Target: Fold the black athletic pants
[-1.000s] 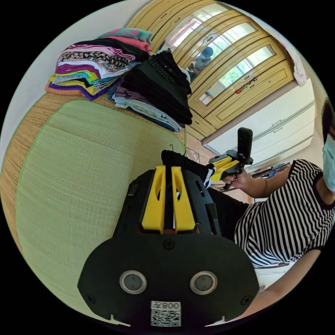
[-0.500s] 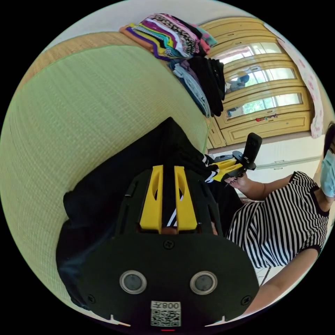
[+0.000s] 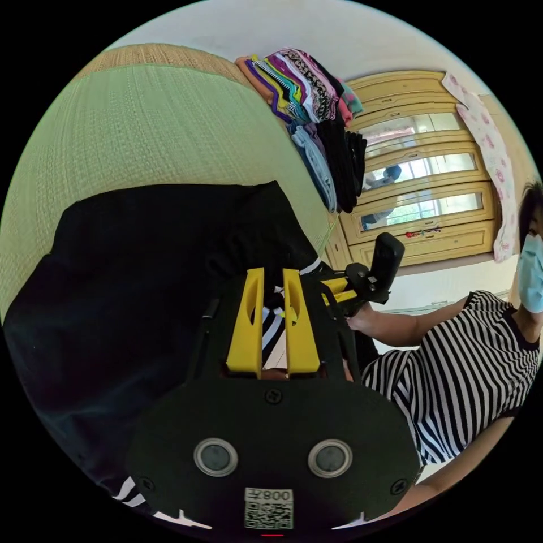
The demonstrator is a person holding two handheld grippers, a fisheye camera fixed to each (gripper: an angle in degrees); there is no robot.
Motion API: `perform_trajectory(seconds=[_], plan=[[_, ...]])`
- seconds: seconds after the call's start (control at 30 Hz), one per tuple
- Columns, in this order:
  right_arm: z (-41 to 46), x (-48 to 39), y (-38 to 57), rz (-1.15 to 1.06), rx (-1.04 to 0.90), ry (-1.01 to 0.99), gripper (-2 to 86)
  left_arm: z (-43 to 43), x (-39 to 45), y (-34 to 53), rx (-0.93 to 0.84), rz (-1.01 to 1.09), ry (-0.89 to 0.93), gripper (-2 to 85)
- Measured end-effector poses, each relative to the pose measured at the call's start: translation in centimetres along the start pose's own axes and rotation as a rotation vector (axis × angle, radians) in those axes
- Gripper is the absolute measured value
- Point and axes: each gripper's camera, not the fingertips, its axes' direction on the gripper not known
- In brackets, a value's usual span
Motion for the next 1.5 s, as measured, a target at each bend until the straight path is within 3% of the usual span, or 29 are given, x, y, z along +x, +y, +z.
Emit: perform_trajectory(seconds=[0.1, 0.53, 0.73, 1.1, 1.3, 1.5], plan=[[1.0, -0.6, -0.4, -0.031, -0.023, 0.002, 5.7, 0.1, -0.6, 1.5, -0.036, -0.028, -0.107, 3.3], [3.2, -0.2, -2.5, -0.053, -0.041, -0.041, 0.2, -3.2, -0.2, 5.3, 0.096, -0.027, -0.134, 0.2], [4.3, 0.2, -2.5, -0.064, -0.062, -0.042, 0.1, -2.8, -1.1, 5.4, 0.106, -0.089, -0.252, 0.0], [2.4, 1.2, -2.5, -0.078, -0.061, -0.028, 0.1, -1.7, 1.4, 8.4, 0.177, -0.070, -0.208, 0.1], [-1.8, 3.2, -1.1, -0.017, 0.021, -0.020, 0.1, 2.4, 2.9, 10.0, 0.053, -0.056, -0.272, 0.1], [-2.9, 8.2, 0.3, 0.148, -0.016, 0.059, 0.1, 3.7, 4.5, 10.7, 0.093, -0.051, -0.251, 0.0]])
